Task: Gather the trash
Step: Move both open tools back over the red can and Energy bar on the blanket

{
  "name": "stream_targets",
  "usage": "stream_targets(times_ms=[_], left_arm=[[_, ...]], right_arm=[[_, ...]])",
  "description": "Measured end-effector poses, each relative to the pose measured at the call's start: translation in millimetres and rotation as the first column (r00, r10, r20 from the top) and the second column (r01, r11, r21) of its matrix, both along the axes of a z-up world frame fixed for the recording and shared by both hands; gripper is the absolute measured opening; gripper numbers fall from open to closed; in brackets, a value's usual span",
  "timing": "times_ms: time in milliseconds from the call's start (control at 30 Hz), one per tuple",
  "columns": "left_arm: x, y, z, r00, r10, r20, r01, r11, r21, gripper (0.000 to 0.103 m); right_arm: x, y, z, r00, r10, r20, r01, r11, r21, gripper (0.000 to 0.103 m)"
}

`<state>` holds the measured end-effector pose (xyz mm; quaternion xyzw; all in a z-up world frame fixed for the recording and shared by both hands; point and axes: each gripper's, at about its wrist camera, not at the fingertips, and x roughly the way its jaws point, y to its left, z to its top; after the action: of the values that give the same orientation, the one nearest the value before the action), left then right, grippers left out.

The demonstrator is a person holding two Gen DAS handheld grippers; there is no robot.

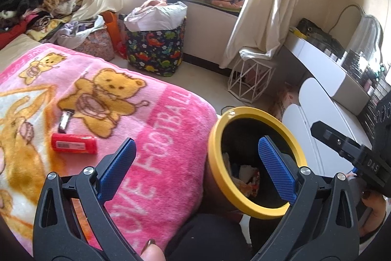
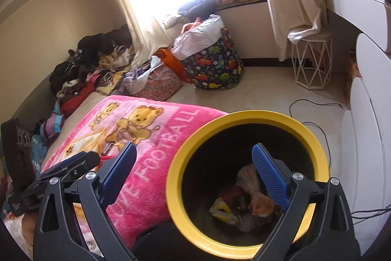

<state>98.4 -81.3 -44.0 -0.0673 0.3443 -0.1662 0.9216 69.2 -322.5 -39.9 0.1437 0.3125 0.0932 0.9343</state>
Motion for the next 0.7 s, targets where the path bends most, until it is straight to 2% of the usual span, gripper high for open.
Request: stream_targets(times_ms=[400, 700], left_arm=[[0, 40, 2, 0.997, 0.081, 0.009, -0.08, 0.997, -0.007, 0.092], [4, 73, 0, 0.989, 0.151, 0.003, -0.15, 0.988, -0.022, 0.092]], right_arm=[[8, 45, 1, 0.995, 0.103, 0.013, -0.103, 0.994, -0.029, 0.093], [19, 86, 0, 0.978, 0.206, 0.005, -0.205, 0.976, -0.065, 0.093]])
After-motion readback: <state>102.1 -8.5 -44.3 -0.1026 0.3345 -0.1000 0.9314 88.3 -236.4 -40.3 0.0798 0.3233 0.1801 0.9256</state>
